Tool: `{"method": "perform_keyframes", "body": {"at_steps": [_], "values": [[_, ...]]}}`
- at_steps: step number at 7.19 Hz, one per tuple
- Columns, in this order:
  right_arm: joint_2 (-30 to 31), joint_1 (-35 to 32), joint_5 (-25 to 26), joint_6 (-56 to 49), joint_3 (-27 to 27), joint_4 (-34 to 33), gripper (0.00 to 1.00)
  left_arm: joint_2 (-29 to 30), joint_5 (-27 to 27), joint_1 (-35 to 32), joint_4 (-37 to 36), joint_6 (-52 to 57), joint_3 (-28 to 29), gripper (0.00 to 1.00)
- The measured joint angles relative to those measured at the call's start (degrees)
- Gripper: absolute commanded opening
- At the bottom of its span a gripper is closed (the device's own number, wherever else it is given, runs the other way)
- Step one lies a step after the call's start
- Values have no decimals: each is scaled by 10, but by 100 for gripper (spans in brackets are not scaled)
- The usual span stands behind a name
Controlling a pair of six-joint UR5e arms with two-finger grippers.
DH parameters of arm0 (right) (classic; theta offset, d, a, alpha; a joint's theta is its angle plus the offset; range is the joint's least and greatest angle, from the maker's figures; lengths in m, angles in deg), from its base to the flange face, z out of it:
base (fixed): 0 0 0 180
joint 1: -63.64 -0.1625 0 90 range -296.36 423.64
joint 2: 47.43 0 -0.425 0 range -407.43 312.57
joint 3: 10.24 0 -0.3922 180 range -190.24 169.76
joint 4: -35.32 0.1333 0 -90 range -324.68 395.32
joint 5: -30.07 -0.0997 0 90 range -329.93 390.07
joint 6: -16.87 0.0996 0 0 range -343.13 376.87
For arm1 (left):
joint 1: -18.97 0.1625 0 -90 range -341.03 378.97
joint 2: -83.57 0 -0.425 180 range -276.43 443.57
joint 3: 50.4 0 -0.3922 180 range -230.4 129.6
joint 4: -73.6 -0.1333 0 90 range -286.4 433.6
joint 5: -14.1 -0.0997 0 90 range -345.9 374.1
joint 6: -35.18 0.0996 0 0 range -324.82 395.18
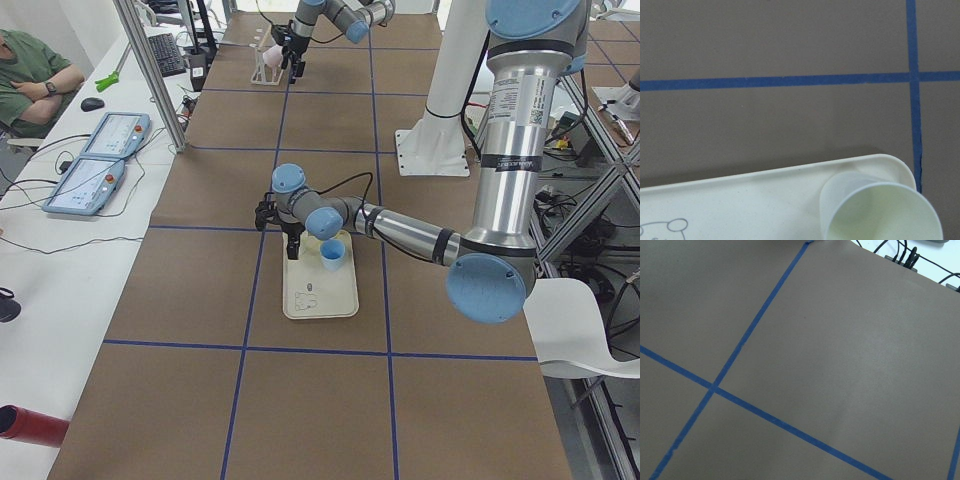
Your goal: Transfer IKEA cup to right arm and place on rack
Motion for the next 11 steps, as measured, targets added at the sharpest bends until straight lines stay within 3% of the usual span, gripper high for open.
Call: {"method": "perform_keyframes", "body": {"at_steps": [1, 5, 8, 11], "values": [[1, 0, 0, 0, 0, 1, 99, 1, 0, 2, -1, 0, 2, 0], [7, 4, 5, -4, 0, 4, 99, 5, 5, 5, -3, 0, 1, 0], [10, 5, 11, -2, 3, 52, 99, 0, 62, -19, -16, 1, -31, 0], [13, 16, 48, -3, 7, 139, 99, 40, 79, -51, -160, -6, -110, 0]]}}
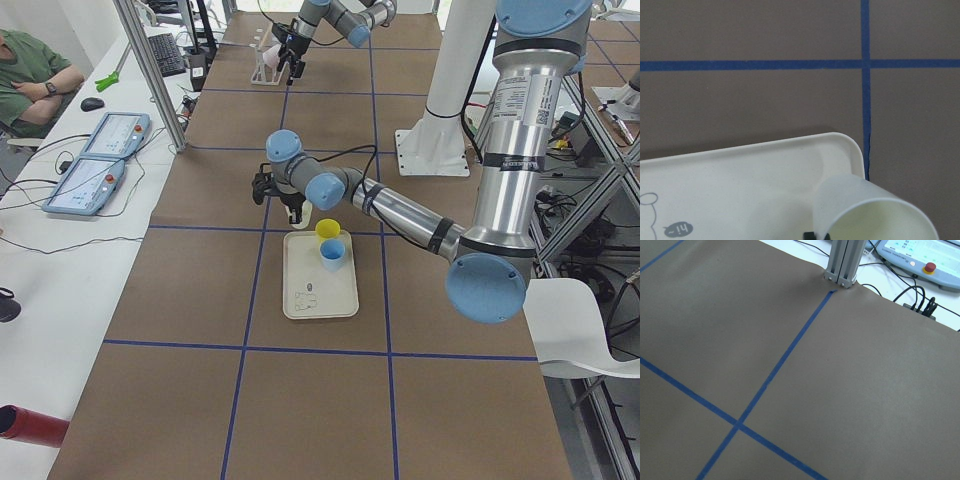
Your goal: Transfer IKEA cup to right arm and place on rack
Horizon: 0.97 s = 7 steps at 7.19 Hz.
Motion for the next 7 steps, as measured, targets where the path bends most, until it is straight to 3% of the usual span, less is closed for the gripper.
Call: {"method": "perform_keyframes", "body": {"at_steps": [2, 4, 7], "values": [[2, 19, 41, -2, 0, 91, 99, 83, 30, -4, -53, -110, -16, 0], [-3, 59, 119, -2, -1, 160, 100, 171, 69, -4, -54, -268, -15, 0], [-29, 100, 168, -17, 1, 182, 100, 227, 99, -3, -3, -406, -11, 0]]}}
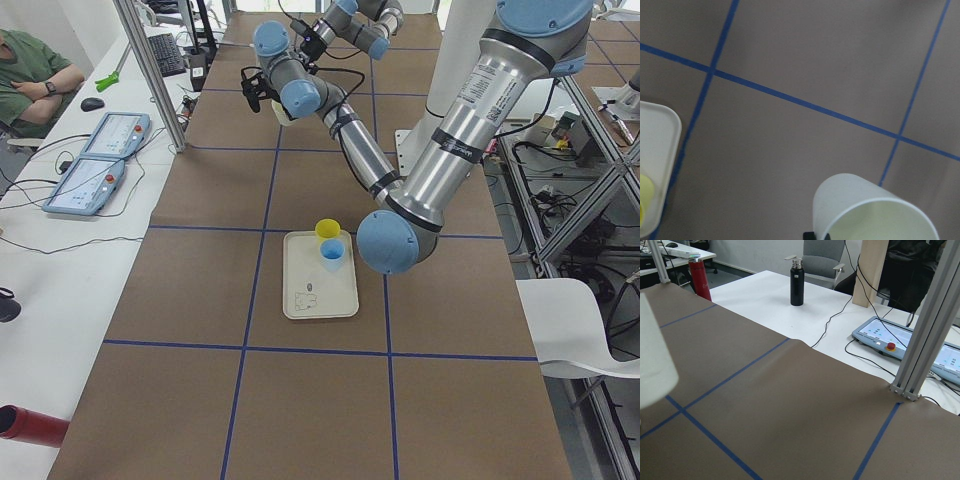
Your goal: Transfer IKEA cup to right arm and place on rack
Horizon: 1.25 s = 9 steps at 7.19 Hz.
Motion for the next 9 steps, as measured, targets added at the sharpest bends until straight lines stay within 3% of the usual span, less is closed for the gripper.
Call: {"method": "perform_keyframes", "body": {"at_steps": [1, 5, 9], "values": [[-3, 6, 2, -22, 1, 20, 100, 10, 4, 0, 22, -33, 7, 0], [-4, 36, 3, -127, 51, 215, 99, 36, 26, 2, 91, -149, 26, 0], [-6, 52, 21, -180, 54, 254, 99, 51, 27, 20, 98, -181, 26, 0]]}}
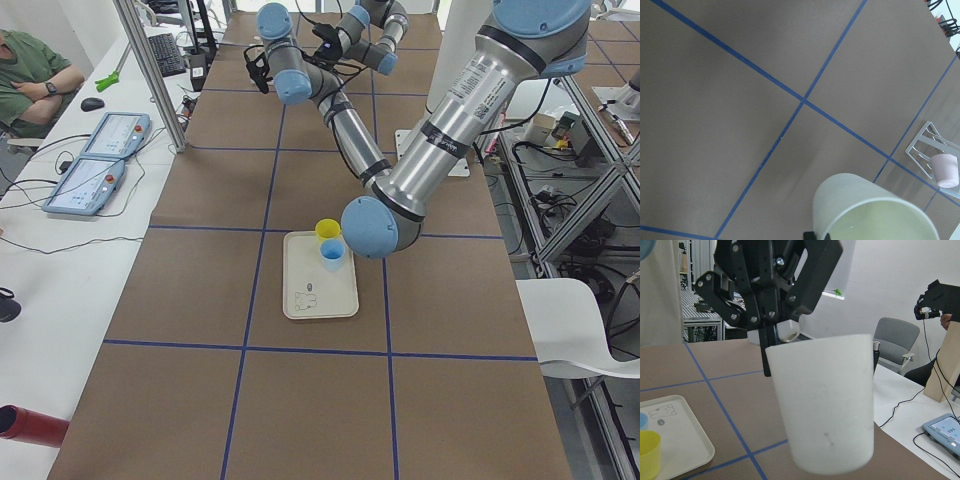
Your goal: Transfer IKEA cup to right arm and place on rack
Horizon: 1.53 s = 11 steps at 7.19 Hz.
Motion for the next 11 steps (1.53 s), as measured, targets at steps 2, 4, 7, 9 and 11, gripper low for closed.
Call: {"method": "perform_keyframes", "body": {"at_steps": [2, 4, 7, 9, 11], "values": [[-1, 0, 4, -4, -1, 0, 99, 7, 0, 12, 0, -1, 0, 0], [-1, 0, 6, -5, -2, 1, 99, 10, 0, 19, 0, -2, 0, 0], [-1, 0, 8, -14, -4, 1, 99, 15, 0, 25, 0, -3, 0, 0], [-1, 0, 8, -33, -5, 1, 68, 18, 0, 27, 0, -3, 0, 0], [2, 2, 8, -43, -7, 1, 41, 18, 0, 28, 0, -3, 0, 0]]}}
